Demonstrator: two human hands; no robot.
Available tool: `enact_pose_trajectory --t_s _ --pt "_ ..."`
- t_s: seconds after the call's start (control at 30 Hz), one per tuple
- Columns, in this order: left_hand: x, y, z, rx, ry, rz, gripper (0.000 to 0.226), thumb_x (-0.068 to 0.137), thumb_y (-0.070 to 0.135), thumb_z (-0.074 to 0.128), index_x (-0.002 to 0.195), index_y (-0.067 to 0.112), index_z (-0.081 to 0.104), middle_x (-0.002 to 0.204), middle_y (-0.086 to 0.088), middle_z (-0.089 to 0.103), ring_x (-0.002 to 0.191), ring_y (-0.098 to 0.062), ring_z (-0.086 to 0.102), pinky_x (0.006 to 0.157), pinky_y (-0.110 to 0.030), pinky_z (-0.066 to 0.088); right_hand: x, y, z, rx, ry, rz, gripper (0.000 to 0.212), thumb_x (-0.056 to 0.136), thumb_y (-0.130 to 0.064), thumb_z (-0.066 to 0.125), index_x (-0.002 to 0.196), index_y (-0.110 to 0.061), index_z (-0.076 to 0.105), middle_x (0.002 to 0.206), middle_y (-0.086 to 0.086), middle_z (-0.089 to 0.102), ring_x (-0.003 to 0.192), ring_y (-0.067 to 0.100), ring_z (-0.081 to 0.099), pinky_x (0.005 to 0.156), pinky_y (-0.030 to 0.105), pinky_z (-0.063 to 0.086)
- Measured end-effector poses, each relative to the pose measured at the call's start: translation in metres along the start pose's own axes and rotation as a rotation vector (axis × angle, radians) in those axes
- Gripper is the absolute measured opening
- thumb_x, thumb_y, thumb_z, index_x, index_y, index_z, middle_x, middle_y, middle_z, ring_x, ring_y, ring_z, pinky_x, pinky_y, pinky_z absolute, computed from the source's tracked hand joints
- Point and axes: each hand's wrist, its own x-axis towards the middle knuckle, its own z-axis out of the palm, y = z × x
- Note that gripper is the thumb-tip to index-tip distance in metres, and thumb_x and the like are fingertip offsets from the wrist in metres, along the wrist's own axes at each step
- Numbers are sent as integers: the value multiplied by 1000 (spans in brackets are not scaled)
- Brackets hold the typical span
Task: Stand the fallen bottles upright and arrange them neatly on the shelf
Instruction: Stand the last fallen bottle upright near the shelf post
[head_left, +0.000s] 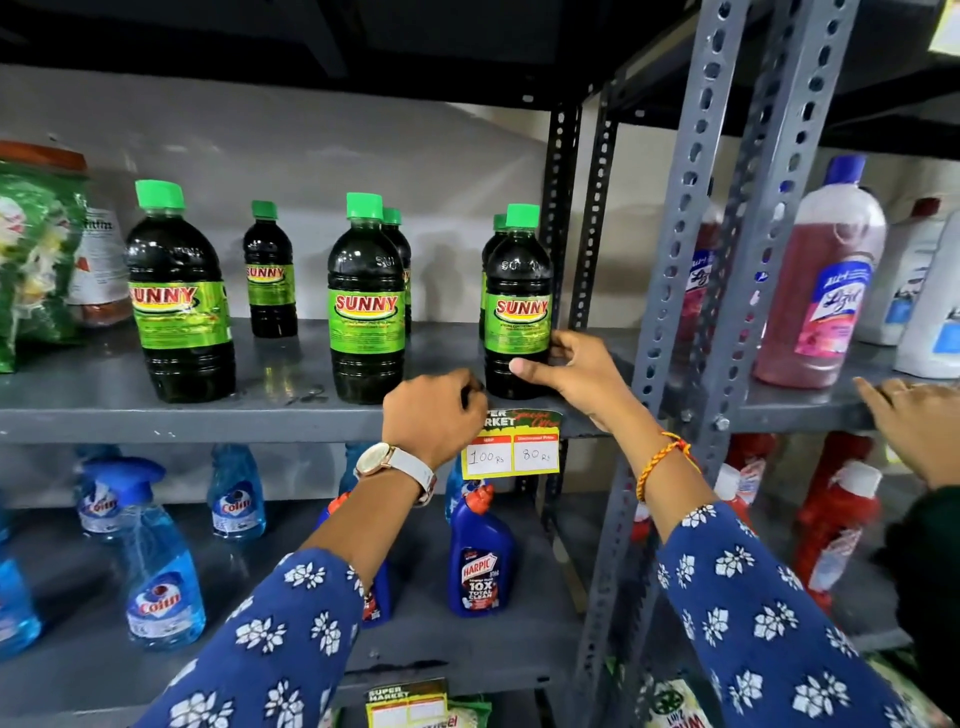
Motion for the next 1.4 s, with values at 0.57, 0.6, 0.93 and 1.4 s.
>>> enact_pose_trajectory --t_s 0.57,0.6,0.93,1.4 --pt "-2 1 3 -3 55 4 27 87 32 45 92 17 66 76 -9 69 71 -32 61 52 -26 32 -9 -3 -2 -51 22 -28 43 69 -23 78 107 -15 62 103 -1 65 94 8 61 87 23 46" --pt "-1 2 3 2 50 5 28 86 33 44 92 17 67 75 -8 68 70 -32 61 52 -26 33 -9 -2 -2 -51 23 -36 43 68 -23 78 107 -15 62 104 1 66 96 10 61 88 25 47" --pt "-11 -11 -20 -323 104 91 34 87 37 43 108 18 62 103 -7 70 91 -26 64 69 -32 50 -16 -13 9 -65 168 -46 67 62 -39 76 121 -15 54 123 1 58 109 13 58 99 32 45" --pt "-21 -196 -109 9 357 -416 115 63 74 61 139 -4 25 125 -26 55 115 -35 54 110 -49 21 -6 -66 171 -213 181 -8 93 50 -40 87 123 -14 36 110 3 59 102 20 58 77 21 39"
